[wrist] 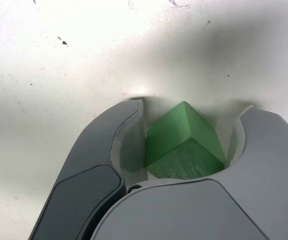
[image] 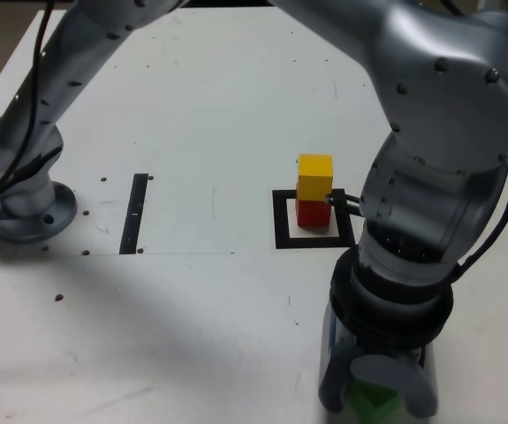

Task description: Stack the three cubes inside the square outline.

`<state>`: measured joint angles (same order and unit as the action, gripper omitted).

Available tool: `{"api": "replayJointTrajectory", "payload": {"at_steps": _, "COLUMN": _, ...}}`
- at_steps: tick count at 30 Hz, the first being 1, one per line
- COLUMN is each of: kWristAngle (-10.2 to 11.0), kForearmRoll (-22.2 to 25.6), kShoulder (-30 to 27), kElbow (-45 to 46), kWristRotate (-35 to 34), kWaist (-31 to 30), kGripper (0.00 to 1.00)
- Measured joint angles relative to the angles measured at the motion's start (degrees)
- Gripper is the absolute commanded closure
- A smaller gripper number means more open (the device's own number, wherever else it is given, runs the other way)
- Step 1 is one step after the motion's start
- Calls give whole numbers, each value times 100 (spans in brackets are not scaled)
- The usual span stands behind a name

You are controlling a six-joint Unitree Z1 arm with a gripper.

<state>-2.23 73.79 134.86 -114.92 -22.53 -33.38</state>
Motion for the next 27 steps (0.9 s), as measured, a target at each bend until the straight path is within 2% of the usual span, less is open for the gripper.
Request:
{"api": "replayJointTrajectory", "payload": {"at_steps": 6, "kWristAngle": 0, "kForearmRoll": 0, "kShoulder": -13, "kElbow": 0, "kWristRotate": -1, "kWaist": 0, "kGripper": 59}}
{"api": "replayJointTrajectory", "payload": {"at_steps": 21, "kWristAngle": 18, "kForearmRoll": 0, "kShoulder": -42, "kElbow": 16, "kWristRotate": -4, "kWaist": 0, "kGripper": 62}}
{"api": "replayJointTrajectory", "payload": {"at_steps": 27, "kWristAngle": 109, "kForearmRoll": 152, "kShoulder": -67, "kElbow": 11, "kWristRotate": -4, "kWaist": 0, "kGripper": 63}}
